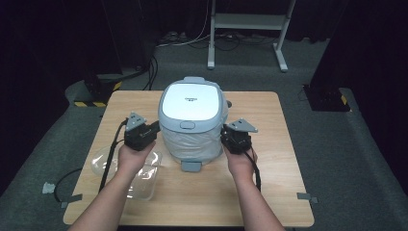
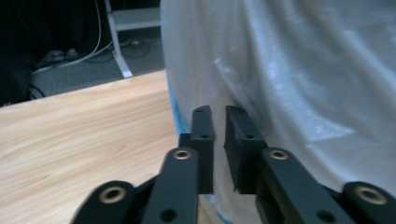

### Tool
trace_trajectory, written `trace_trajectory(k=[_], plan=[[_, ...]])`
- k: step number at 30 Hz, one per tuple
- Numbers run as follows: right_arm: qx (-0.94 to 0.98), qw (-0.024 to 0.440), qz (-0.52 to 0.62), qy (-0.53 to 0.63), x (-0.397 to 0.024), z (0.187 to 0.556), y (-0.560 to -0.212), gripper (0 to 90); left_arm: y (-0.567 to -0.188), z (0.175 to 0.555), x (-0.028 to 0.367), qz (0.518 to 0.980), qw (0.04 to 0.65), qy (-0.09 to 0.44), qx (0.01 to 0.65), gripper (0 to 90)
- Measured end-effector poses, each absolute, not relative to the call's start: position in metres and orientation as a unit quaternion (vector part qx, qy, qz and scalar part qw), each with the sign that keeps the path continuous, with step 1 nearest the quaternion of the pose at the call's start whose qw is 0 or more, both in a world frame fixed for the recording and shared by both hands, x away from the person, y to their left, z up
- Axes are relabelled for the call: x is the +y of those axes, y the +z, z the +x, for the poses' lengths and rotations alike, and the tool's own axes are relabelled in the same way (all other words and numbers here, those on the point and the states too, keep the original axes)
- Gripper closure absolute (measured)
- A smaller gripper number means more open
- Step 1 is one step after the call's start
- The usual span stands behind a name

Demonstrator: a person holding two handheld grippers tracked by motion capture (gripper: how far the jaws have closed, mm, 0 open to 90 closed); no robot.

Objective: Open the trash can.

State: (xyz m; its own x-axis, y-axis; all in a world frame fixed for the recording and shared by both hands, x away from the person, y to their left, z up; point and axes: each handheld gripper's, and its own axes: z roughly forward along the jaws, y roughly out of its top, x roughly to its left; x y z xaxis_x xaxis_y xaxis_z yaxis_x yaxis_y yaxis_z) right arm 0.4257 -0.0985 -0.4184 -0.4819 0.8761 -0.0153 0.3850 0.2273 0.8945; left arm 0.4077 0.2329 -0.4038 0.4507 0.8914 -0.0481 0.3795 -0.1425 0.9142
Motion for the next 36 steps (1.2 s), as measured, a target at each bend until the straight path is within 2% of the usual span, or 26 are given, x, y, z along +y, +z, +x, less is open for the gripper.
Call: trace_trajectory(k=[7,13,26,31,36], plan=[[0.731,0.292,0.429,0.444,-0.105,0.412,-0.416,69.3,-0.413,0.385,0.272,0.699,0.462,0.29,0.463,75.9],[0.73,0.299,0.427,0.443,-0.117,0.389,-0.421,67.4,-0.431,0.351,0.305,0.693,0.454,0.291,0.479,72.2],[0.741,0.283,0.418,0.444,-0.119,0.339,-0.457,66.3,-0.457,0.3,0.329,0.698,0.425,0.301,0.491,61.0],[0.743,0.265,0.421,0.448,-0.117,0.333,-0.466,65.5,-0.467,0.28,0.343,0.689,0.419,0.309,0.505,60.9],[0.748,0.261,0.417,0.445,-0.114,0.33,-0.472,64.9,-0.476,0.262,0.358,0.681,0.411,0.318,0.516,65.2]])
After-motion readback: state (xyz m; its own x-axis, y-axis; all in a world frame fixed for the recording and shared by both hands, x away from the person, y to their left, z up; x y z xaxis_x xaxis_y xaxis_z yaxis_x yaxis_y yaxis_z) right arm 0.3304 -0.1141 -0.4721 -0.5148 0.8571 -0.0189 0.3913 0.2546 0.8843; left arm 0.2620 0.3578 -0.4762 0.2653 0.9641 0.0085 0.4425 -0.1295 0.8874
